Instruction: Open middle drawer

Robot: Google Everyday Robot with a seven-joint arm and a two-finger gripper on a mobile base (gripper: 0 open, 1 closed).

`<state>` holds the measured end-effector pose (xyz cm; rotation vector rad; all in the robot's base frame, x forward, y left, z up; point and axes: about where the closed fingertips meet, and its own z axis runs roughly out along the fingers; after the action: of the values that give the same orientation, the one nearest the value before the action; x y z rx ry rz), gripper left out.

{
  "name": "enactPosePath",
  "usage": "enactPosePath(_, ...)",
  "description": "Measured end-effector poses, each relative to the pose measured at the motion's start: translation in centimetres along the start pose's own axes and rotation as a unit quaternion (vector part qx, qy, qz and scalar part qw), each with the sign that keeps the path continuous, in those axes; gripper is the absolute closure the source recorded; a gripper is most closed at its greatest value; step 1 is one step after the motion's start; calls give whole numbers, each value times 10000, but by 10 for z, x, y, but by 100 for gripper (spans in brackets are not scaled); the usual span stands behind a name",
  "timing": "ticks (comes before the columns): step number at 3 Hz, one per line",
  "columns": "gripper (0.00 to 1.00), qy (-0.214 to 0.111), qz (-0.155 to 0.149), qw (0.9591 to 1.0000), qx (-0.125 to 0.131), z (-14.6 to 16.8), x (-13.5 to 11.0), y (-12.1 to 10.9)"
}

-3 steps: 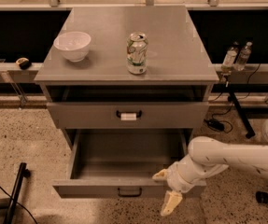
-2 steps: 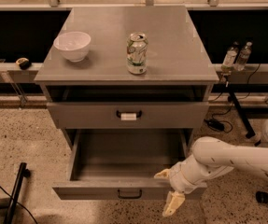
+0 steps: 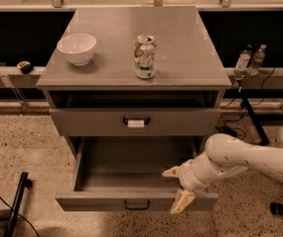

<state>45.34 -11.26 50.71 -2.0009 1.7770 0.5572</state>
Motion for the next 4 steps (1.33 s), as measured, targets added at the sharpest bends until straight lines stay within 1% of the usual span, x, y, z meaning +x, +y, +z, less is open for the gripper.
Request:
enactPosePath(1,40,-2,2,9995,325,-11,-3,-35)
enactPosePath(2,64,47,164,9979,630,-3,3,-69)
enactPosePath(3,87,174,336,9963,765,23,12,-86)
enactPosePath(4,100,309,495,9947,843,47,24,-96)
